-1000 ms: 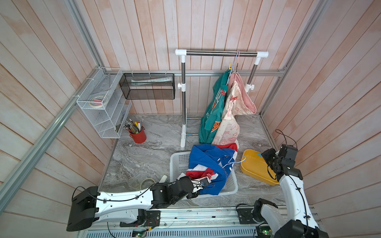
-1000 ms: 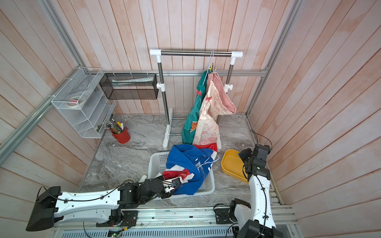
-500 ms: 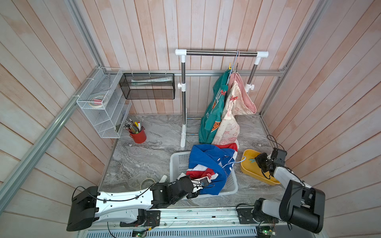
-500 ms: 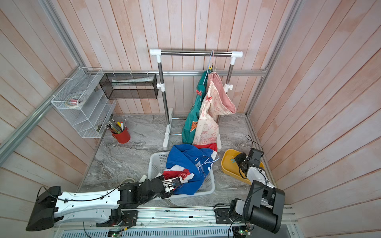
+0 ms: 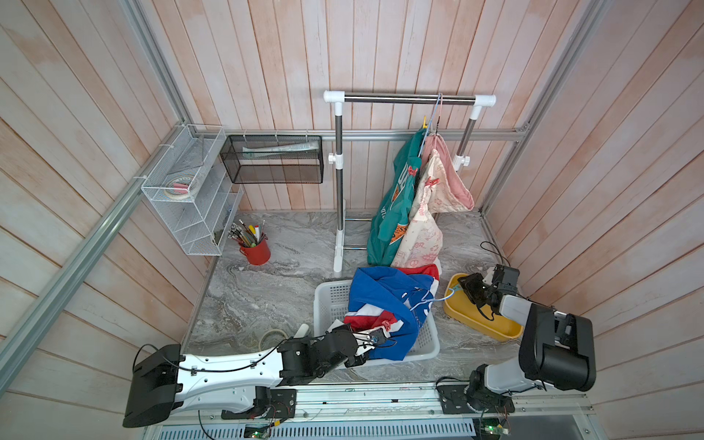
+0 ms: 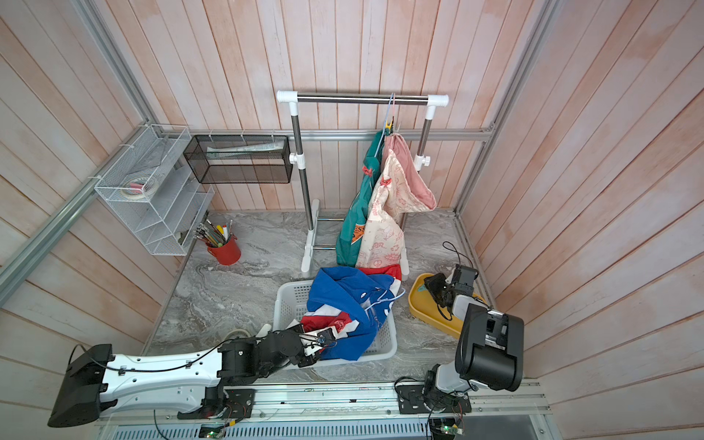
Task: Remove the clothespins securing jackets to the hanger
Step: Place the clothespin in the storage box, then remove the clothespin from the hanger.
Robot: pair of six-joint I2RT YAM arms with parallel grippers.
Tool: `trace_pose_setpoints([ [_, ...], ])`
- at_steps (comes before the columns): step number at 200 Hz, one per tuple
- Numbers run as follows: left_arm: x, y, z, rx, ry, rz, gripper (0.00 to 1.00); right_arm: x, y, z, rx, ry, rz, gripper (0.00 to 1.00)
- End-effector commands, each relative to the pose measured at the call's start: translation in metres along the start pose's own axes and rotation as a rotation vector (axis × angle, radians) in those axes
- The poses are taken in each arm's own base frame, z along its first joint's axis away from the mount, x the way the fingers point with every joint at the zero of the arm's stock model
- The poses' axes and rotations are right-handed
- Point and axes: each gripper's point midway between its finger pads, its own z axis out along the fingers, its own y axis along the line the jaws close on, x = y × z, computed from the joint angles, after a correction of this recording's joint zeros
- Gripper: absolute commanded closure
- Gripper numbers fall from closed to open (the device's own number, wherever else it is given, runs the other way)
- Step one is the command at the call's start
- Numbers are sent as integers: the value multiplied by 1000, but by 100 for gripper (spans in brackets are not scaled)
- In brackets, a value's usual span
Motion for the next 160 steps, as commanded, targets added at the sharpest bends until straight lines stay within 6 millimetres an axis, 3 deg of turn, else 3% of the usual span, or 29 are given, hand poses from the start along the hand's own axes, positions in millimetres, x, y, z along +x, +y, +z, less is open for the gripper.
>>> trace_pose_setpoints([
  [1, 13, -13, 0, 51, 38, 2, 100, -14, 12, -6, 9, -29, -70, 47],
  [28, 12, -9, -3, 44, 29, -25, 100, -14, 17, -28, 37, -60, -106, 36],
  [54, 8, 2, -8, 44, 10, -95, 100, -2, 48, -61, -21, -108, -232, 35],
  [89, 7, 20, -15, 40, -8, -190, 100, 43, 104, -104, -244, -107, -414, 40],
  [114, 6, 31, -19, 46, -26, -256, 100, 81, 140, -133, -430, -93, -551, 38],
  [160, 8, 44, -17, 74, -43, -357, 100, 132, 172, -161, -630, -76, -718, 33],
])
